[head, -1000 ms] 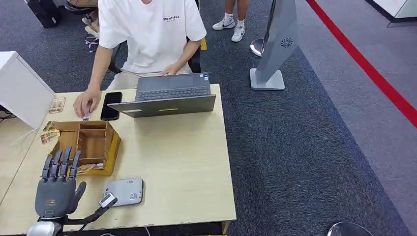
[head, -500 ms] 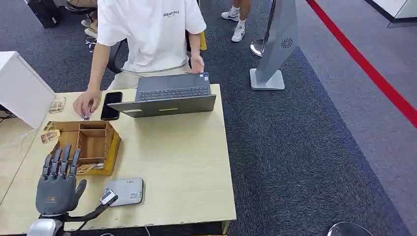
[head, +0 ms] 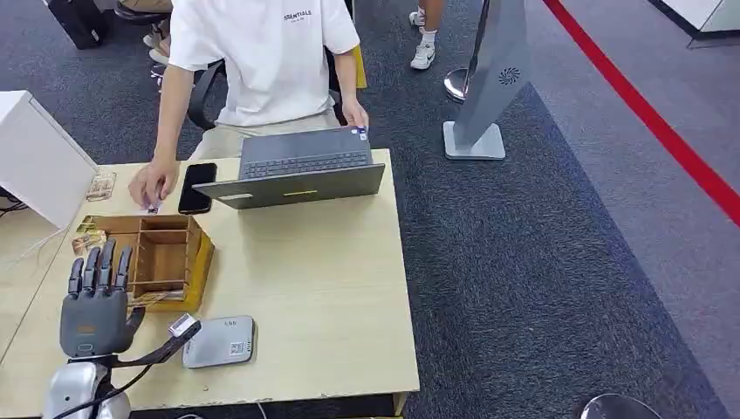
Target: Pass the card to the sensor for recognition and then transmit it.
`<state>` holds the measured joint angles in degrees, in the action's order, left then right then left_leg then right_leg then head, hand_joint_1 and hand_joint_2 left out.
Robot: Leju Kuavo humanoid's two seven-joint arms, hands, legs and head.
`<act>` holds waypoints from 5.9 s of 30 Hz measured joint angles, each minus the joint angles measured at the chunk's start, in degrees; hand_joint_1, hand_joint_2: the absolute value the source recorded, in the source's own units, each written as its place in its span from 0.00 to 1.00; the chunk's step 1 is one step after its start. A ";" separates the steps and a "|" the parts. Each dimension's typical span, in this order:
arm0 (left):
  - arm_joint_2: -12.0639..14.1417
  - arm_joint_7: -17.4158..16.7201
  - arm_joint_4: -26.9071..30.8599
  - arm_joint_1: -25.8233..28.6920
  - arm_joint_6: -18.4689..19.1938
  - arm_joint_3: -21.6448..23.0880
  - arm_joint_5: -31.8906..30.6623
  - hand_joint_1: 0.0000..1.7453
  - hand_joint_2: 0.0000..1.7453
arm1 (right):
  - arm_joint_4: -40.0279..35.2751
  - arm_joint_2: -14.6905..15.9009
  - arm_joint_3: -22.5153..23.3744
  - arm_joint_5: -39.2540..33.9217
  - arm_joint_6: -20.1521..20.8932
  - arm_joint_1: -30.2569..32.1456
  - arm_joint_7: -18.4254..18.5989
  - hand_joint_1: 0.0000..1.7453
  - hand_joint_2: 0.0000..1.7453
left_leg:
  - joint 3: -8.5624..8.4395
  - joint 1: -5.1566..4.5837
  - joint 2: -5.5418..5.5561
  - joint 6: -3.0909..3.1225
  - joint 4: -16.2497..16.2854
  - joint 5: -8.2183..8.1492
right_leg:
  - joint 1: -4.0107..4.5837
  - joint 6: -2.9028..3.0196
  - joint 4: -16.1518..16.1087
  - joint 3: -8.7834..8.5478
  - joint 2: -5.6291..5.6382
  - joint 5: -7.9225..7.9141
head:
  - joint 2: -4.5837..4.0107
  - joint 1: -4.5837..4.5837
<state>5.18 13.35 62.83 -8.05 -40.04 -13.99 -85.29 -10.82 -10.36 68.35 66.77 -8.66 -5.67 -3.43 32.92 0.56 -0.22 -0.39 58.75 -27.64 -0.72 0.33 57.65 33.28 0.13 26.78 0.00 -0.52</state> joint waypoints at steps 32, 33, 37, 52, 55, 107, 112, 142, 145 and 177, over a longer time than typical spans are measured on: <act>2.84 2.98 -8.43 -2.27 0.00 -3.85 -0.04 0.00 1.00 | 0.00 0.00 -0.44 0.66 0.09 -0.06 0.17 0.00 1.00 | -0.01 0.00 -0.01 0.00 0.00 0.00 | 0.00 0.00 0.00 0.01 0.01 0.00 | 0.00 0.00; 2.80 3.54 -8.43 -2.27 0.00 -3.85 -0.22 0.00 1.00 | 0.00 0.00 -0.44 0.72 0.11 -0.06 0.09 0.00 1.00 | -0.01 0.00 -0.01 0.00 0.00 0.00 | 0.00 0.00 0.00 0.01 0.01 0.00 | 0.00 0.00; 2.21 5.40 -7.84 -2.03 -0.02 -3.80 -0.77 0.00 1.00 | 0.00 0.00 -0.50 0.90 0.26 -0.06 -0.15 0.00 1.00 | -0.01 0.00 -0.01 0.00 0.01 0.00 | 0.00 0.00 0.00 0.01 0.01 0.00 | 0.00 0.00; 0.61 7.70 -2.68 -0.63 -0.02 -2.73 -1.03 0.00 1.00 | 0.00 0.00 -0.66 1.09 0.24 -0.07 -0.17 0.00 1.00 | -0.01 0.00 -0.01 0.00 0.01 0.00 | 0.00 0.00 0.00 0.01 0.01 0.00 | 0.00 0.00; 0.33 8.03 -1.64 -0.03 -0.04 -2.51 -1.05 0.00 1.00 | 0.00 0.00 -0.79 1.05 0.24 -0.07 -0.24 0.00 1.00 | -0.01 0.00 -0.01 0.00 0.01 0.00 | 0.00 0.00 0.00 0.01 0.01 0.00 | 0.00 0.00; 0.94 7.47 -2.31 1.82 -0.09 2.93 7.21 1.00 1.00 | 0.00 0.00 -0.48 0.87 0.00 -0.08 -0.74 0.00 1.00 | -0.01 0.00 -0.02 0.01 0.04 -0.01 | 0.00 0.00 -0.01 0.02 0.03 0.00 | 0.00 0.00; 0.94 1.85 11.01 6.83 2.03 12.20 6.20 1.00 1.00 | 0.00 0.00 0.11 -0.33 -0.02 -0.08 -0.66 0.00 1.00 | 0.04 -0.02 0.00 0.05 0.05 -0.05 | -0.01 -0.07 -0.03 0.02 0.01 0.04 | 0.00 0.00; 4.66 -10.27 -3.39 -35.66 5.47 27.26 1.99 1.00 1.00 | 0.00 0.00 -2.64 6.25 2.05 -1.15 -0.15 0.00 1.00 | 0.30 0.00 0.28 0.04 0.16 0.53 | 0.00 -0.13 0.00 0.17 -0.19 -0.46 | 0.00 -0.02; 4.64 -11.76 -11.31 -41.18 5.40 26.95 0.35 1.00 1.00 | 0.00 0.00 -3.28 6.64 2.08 -1.23 0.42 0.00 1.00 | 0.33 0.00 0.29 0.04 0.16 0.53 | 0.01 -0.13 0.00 0.20 -0.20 -0.46 | 0.00 0.04; 4.66 -12.66 -33.42 -47.86 2.32 24.54 1.25 0.00 1.00 | 0.00 0.00 -4.37 6.80 2.12 -1.32 0.50 0.00 1.00 | 0.49 0.00 0.25 0.05 0.16 0.52 | 0.00 -0.14 0.00 0.33 -0.19 -0.45 | 0.00 0.00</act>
<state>9.84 0.70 29.42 -55.91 -37.72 10.56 -84.04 -10.82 -10.36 63.97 73.57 -6.53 -6.99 -2.93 33.41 0.56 0.02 -0.34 58.91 -27.13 -0.72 0.19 57.65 33.61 -0.05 26.33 0.00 -0.52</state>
